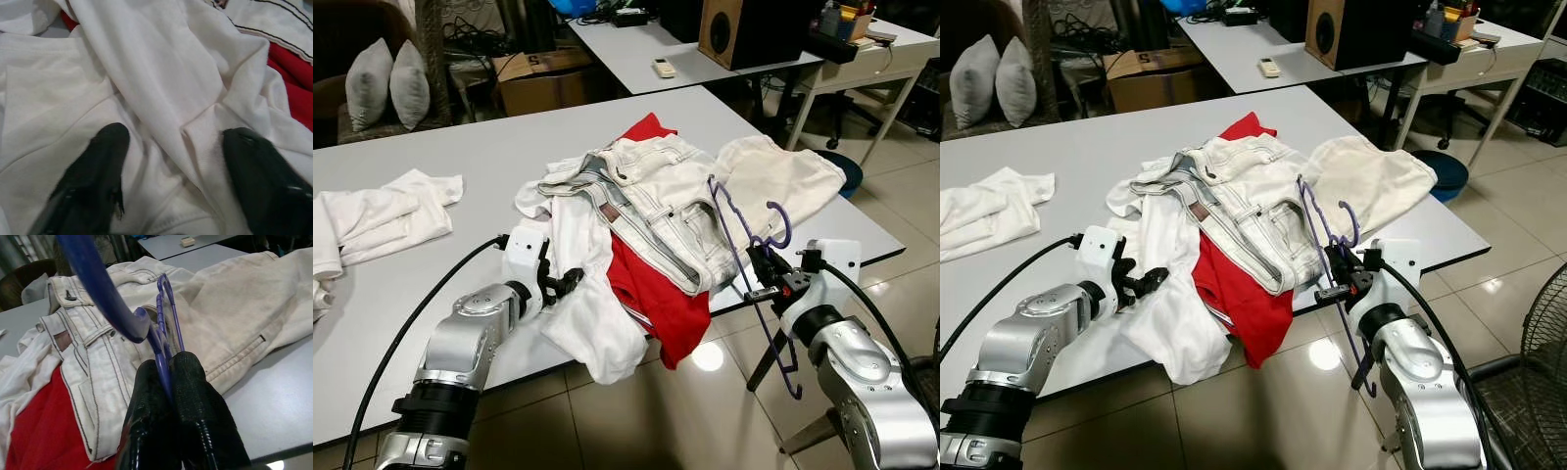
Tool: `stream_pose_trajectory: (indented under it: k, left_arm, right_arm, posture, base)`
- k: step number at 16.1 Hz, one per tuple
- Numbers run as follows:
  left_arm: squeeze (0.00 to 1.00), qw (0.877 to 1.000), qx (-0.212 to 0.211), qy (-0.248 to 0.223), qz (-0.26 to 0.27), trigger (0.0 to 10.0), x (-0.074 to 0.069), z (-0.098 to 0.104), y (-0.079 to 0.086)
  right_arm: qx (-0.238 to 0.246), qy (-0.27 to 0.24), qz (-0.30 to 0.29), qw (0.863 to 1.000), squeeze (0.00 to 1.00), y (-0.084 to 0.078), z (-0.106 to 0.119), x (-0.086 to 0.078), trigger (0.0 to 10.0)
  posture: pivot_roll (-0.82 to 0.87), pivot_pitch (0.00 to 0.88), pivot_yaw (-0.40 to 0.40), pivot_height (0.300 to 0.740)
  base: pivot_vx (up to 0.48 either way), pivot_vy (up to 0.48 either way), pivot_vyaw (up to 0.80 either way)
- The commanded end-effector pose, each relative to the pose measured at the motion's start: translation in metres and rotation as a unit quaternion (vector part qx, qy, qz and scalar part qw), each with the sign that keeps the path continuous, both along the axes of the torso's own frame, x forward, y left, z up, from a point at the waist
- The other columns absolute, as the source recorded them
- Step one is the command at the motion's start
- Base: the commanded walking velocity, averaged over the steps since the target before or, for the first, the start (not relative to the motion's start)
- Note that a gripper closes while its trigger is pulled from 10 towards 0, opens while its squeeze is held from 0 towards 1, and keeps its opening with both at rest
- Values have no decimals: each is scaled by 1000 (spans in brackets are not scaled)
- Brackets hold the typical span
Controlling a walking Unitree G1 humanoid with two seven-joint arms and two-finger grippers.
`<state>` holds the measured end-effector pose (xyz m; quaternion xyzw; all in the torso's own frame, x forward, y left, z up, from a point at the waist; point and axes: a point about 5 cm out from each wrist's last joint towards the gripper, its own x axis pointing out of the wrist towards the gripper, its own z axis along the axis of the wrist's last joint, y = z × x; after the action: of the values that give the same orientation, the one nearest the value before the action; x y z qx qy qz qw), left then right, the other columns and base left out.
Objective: Hang hanger
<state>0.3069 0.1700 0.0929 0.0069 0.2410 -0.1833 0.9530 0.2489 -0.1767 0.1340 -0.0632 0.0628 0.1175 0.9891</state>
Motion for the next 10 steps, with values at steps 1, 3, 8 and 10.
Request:
stream_pose_trajectory:
  k: [1, 3, 8, 10]
  left_arm:
    - [0, 1000, 2, -13, -7, 0, 3, 8, 0]
    - [0, 1000, -9, -13, -13, 0, 4, 8, -2]
    - [0, 999, -24, -14, -31, 0, 3, 8, -9]
    - [0, 998, -34, -16, -42, 0, 2, 9, -11]
  right_arm:
    - [-7, -2, 8, 1000, 0, 2, 0, 2, 10000]
    - [-8, -7, 6, 1000, 0, 3, 1, 4, 10000]
    - [-14, -5, 8, 1000, 0, 4, -1, 4, 10000]
    - [-19, -20, 1, 1000, 0, 2, 2, 4, 10000]
  posture:
    - [-100, 0, 80, 740]
    - [-103, 0, 83, 740]
    - [-108, 0, 84, 740]
    - [-106, 0, 83, 740]
  base:
    - [0, 0, 0]
    - [0, 0, 0]
    - [0, 0, 0]
    - [0, 0, 0]
